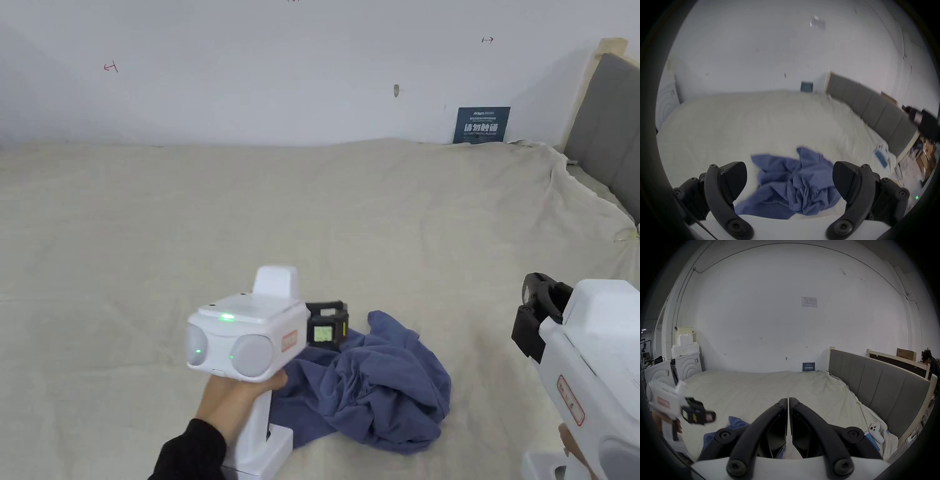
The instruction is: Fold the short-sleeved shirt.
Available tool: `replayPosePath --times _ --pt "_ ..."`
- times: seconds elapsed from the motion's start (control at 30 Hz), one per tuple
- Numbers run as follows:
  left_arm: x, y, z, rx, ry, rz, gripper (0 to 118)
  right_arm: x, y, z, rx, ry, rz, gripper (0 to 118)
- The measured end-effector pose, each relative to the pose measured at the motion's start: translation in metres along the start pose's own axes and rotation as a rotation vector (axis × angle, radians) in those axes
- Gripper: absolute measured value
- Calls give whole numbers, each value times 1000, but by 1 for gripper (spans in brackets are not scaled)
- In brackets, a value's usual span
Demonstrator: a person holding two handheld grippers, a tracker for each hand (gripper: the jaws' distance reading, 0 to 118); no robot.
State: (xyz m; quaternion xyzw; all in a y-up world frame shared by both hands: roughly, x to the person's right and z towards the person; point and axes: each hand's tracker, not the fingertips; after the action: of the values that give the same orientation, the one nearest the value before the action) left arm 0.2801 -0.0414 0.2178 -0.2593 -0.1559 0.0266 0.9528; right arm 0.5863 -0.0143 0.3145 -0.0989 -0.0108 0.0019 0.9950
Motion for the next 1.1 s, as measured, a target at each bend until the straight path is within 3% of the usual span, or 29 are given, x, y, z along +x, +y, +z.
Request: replayPosePath --times 0.3,0.37,0.4,0.5,0.57,0.6,0.67,0.73,1.1 --pt "-18 16 76 301 214 -99 109 -9 13 12 39 13 5 2" --pt "-21 9 79 346 257 -127 103 -11 14 13 45 17 9 2" --pt "-22 6 83 363 268 -133 97 -11 14 13 49 17 12 2" --pt "-30 -3 86 386 278 -116 65 -13 15 14 57 21 17 2" --pt "-34 -7 89 406 277 -91 27 -13 15 13 61 22 18 2" --pt "-37 -9 88 414 285 -84 19 -14 15 13 62 23 18 2" --pt "-40 -12 87 420 287 -79 17 -15 16 13 65 23 18 2" --pt "-46 -16 85 425 275 -69 0 -15 16 14 68 24 18 2" --pt "-50 -14 76 347 257 -57 0 -16 17 12 69 28 19 2"
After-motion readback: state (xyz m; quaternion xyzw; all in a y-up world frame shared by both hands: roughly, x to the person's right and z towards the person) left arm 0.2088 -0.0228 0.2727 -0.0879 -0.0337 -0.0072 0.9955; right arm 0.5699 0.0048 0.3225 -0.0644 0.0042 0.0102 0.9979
